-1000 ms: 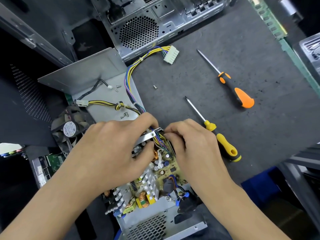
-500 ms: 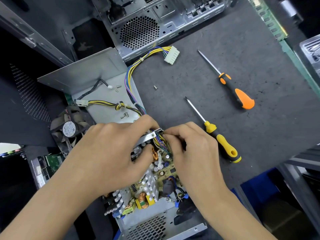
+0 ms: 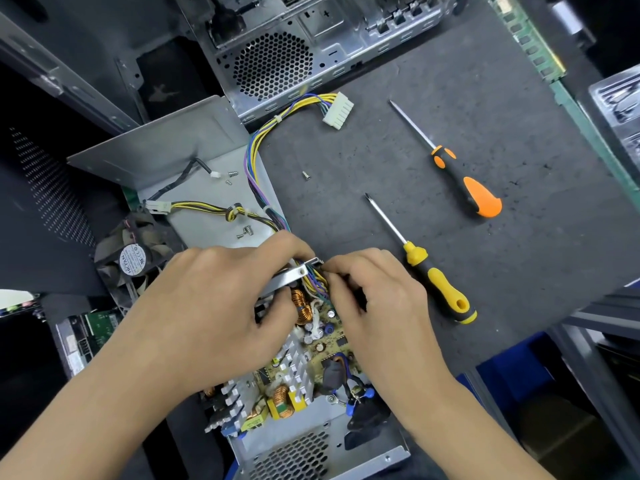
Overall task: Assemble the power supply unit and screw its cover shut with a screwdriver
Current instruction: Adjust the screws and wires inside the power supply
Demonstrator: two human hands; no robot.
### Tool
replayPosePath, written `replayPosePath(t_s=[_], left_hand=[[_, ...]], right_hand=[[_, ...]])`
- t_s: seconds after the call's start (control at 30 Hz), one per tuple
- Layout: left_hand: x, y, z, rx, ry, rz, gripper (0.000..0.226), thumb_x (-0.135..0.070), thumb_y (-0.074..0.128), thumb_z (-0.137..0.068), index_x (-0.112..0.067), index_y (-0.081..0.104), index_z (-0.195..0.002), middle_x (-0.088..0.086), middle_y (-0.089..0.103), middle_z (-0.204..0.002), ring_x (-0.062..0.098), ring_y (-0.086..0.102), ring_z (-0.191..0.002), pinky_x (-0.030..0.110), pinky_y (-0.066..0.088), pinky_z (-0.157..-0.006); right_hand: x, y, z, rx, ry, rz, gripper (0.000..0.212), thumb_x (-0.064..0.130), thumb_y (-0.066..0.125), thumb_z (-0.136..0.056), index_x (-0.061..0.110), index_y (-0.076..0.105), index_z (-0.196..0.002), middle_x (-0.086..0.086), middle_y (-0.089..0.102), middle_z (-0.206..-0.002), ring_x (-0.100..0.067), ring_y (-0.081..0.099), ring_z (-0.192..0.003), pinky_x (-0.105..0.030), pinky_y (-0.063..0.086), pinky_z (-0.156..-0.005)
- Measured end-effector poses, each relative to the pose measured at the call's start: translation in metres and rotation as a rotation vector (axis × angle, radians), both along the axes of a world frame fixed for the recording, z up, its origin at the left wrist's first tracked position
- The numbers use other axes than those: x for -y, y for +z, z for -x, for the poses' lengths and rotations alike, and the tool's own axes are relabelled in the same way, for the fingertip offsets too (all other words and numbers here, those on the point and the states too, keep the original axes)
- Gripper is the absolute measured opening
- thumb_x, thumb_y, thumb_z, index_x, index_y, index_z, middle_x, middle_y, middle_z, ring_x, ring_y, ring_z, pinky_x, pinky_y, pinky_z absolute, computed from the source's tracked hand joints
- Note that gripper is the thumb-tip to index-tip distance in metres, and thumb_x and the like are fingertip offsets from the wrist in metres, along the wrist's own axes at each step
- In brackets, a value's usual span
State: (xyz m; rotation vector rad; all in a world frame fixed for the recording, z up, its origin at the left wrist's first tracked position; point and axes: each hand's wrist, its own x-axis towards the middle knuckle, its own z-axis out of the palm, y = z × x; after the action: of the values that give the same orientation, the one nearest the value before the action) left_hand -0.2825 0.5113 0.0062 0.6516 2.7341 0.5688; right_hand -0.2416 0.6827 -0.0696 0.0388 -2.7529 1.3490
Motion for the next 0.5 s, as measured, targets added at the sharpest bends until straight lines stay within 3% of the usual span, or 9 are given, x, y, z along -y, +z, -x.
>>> replayPosePath(t_s=[0.13,0.27,0.37,0.5], left_hand=[[0.002,-0.001,-0.001,0.013,0.0,-0.007,0.032,-0.038,0.048,-0.08,-0.036,0.058,-0.11,-0.021,0.05,-0.058,0.015,0.051,-0.051,0.034,0.048,-0.047],[0.003,-0.002,-0.001,0.011,0.014,-0.01,0.033,-0.036,0.051,-0.079,-0.038,0.058,-0.112,-0.021,0.057,-0.066,0.017,0.052,-0.064,0.034,0.05,-0.05],[0.004,-0.001,-0.002,0.047,0.033,-0.02,0.036,-0.035,0.052,-0.079,-0.04,0.057,-0.115,-0.018,0.066,-0.075,0.015,0.055,-0.063,0.035,0.052,-0.055],[0.003,0.001,-0.002,0.062,0.042,0.002,0.04,-0.037,0.05,-0.08,-0.04,0.057,-0.118,-0.017,0.067,-0.076,0.012,0.055,-0.058,0.035,0.053,-0.055]], right_hand=[[-0.001,-0.002,0.005,-0.001,0.044,-0.068,0.008,0.005,0.069,-0.089,0.009,0.071,-0.095,0.002,0.061,-0.087,-0.014,0.054,-0.079,-0.022,0.046,-0.074],[-0.005,0.001,0.006,-0.007,0.046,-0.063,0.004,0.003,0.068,-0.09,0.006,0.07,-0.092,-0.001,0.061,-0.085,-0.013,0.053,-0.072,-0.021,0.047,-0.068],[-0.011,0.006,0.003,-0.038,-0.041,-0.067,0.005,0.003,0.066,-0.091,0.007,0.068,-0.088,0.002,0.055,-0.081,-0.007,0.043,-0.065,-0.01,0.037,-0.063],[-0.018,0.009,0.004,-0.036,-0.05,-0.14,0.007,0.004,0.066,-0.09,0.009,0.068,-0.086,0.003,0.054,-0.078,-0.01,0.045,-0.061,-0.019,0.041,-0.057]])
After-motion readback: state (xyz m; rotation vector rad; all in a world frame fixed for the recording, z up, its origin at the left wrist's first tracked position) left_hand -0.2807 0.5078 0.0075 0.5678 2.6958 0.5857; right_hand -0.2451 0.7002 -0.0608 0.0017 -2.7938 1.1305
